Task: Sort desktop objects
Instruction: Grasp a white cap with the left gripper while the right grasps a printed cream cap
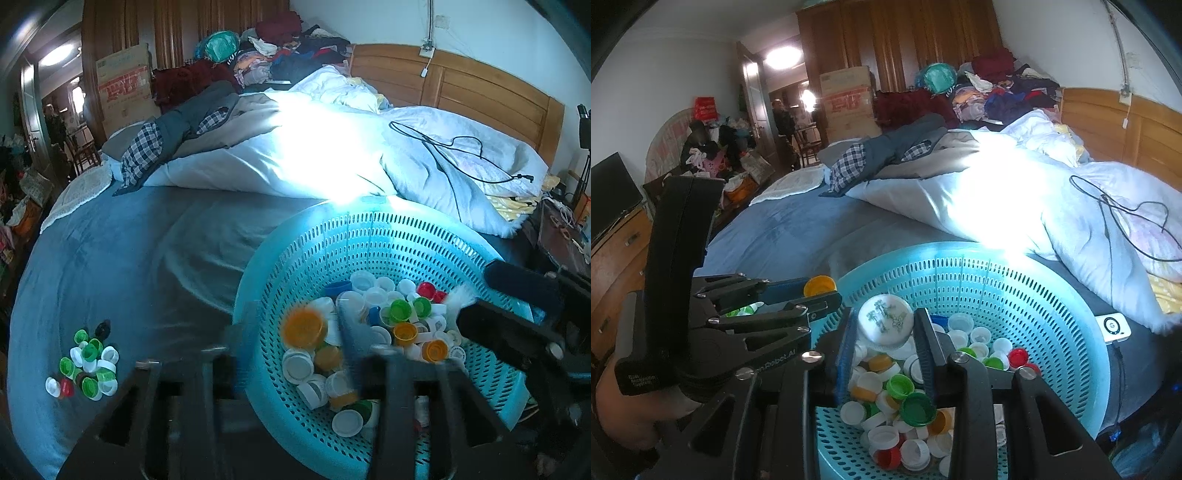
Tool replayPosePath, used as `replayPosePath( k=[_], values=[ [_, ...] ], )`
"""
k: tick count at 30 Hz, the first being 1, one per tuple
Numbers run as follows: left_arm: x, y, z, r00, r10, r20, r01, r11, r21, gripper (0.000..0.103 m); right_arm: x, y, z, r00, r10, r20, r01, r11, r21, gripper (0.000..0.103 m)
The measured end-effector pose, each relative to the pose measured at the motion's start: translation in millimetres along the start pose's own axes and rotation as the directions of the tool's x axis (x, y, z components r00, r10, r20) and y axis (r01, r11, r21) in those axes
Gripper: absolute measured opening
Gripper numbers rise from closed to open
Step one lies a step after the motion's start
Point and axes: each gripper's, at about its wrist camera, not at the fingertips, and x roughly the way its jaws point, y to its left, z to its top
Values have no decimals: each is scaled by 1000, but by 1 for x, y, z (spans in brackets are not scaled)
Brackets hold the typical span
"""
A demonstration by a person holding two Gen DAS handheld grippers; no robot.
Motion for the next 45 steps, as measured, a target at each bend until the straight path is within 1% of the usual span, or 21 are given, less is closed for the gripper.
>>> replayPosePath(
  k=[1,5,8,11,12,14,15,16,18,20,22,24,26,28,30,35,36,37,38,41,45],
  values=[
    [-1,1,0,1000,7,9,-7,1000,-3,49,-1,0,0,1000,-3,3,3,1000,1,54],
    [-2,6,-1,1000,13,12,-13,1000,-6,49,-1,1,1,1000,-3,3,3,1000,1,54],
    [-7,22,-11,999,24,32,-24,1000,-7,49,0,7,3,1000,13,3,-13,1000,0,55],
    [-8,79,-47,999,52,14,-50,991,-124,49,3,22,2,999,53,2,-53,998,-37,60],
    [-6,114,-71,995,99,-13,-100,978,-184,49,5,30,0,998,69,-5,-69,996,-52,61],
    [-3,159,-103,985,155,-71,-168,952,-255,49,14,45,-3,995,99,-30,-101,992,-79,61],
    [-3,188,-124,978,180,-107,-204,932,-301,49,20,55,-6,992,116,-48,-120,988,-93,61],
    [-6,224,-149,965,219,-144,-257,900,-353,49,26,64,-8,989,131,-62,-137,985,-103,61],
    [-10,265,-176,949,263,-176,-313,861,-402,49,35,77,-12,985,153,-85,-163,979,-121,61],
    [-14,315,-201,939,279,-202,-343,813,-470,49,46,94,-16,978,176,-112,-191,970,-147,61],
    [-14,345,-208,938,281,-203,-346,791,-504,49,58,111,-21,971,193,-145,-216,961,-170,61],
    [-14,358,-204,944,284,-167,-329,798,-505,50,70,122,-25,965,202,-169,-232,956,-182,61],
    [-9,364,-189,961,258,-98,-273,835,-477,57,83,134,-30,958,206,-198,-243,952,-187,61],
    [0,365,-181,970,236,-62,-238,858,-455,58,92,141,-32,955,203,-218,-245,950,-192,61],
    [8,367,-177,972,229,-55,-230,870,-437,58,102,146,-34,951,196,-239,-245,949,-197,61],
    [28,378,-174,966,238,-100,-257,855,-450,55,116,153,-34,947,185,-263,-241,949,-202,61],
    [26,379,-175,965,243,-97,-260,854,-450,50,118,154,-33,946,186,-266,-243,949,-201,61],
    [25,379,-175,964,248,-96,-264,855,-447,32,120,155,-33,945,187,-268,-245,948,-203,61],
    [23,379,-175,965,242,-95,-259,858,-444,26,122,157,-33,945,188,-268,-246,947,-205,61],
    [15,372,-176,966,247,-73,-253,856,-450,26,126,165,-30,943,201,-265,-260,943,-209,61],
    [-18,370,-182,962,272,-18,-246,834,-494,26,131,179,-27,937,226,-266,-287,932,-222,61]
  ],
)
